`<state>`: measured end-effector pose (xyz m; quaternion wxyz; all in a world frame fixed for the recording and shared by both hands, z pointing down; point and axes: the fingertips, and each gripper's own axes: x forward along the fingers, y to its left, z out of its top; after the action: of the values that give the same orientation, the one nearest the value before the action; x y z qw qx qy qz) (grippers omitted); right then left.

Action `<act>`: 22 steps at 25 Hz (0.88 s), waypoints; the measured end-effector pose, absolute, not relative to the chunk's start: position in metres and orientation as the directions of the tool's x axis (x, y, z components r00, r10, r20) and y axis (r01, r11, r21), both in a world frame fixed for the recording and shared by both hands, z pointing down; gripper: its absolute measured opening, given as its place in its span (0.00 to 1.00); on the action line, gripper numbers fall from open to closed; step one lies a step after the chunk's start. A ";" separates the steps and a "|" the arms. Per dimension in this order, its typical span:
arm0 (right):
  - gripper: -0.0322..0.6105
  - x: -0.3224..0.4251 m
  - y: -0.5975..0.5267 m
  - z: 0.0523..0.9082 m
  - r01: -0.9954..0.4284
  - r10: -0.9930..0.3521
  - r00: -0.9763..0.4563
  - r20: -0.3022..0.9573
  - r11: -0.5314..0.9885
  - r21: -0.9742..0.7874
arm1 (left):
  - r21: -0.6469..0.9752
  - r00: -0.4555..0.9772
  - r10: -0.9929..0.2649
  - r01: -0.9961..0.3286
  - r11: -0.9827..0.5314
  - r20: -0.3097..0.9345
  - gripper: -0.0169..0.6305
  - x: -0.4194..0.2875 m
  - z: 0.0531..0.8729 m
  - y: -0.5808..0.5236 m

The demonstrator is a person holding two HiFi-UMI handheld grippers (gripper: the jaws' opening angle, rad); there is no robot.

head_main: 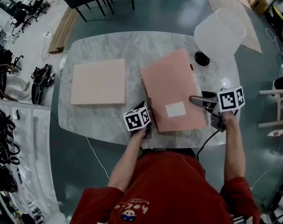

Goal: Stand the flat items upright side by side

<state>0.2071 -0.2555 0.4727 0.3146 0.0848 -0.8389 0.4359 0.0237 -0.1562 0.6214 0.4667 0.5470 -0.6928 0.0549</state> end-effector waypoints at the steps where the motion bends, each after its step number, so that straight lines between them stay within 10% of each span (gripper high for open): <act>1: 0.49 0.207 -0.253 0.470 -0.416 0.118 -0.792 0.599 0.614 -0.671 | 0.435 0.026 -0.714 -0.808 0.397 0.700 0.03 0.021 0.617 -0.154; 22: 0.49 0.193 -0.193 0.418 -0.437 -0.213 -0.882 0.419 0.701 -0.564 | 0.300 -0.093 -0.893 -0.922 0.244 0.441 0.03 -0.019 0.473 -0.109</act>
<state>0.1935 -0.1927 0.4177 0.1634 0.1791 -0.9076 0.3427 -0.0190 -0.1091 0.4731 0.2763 0.6143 -0.7386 0.0268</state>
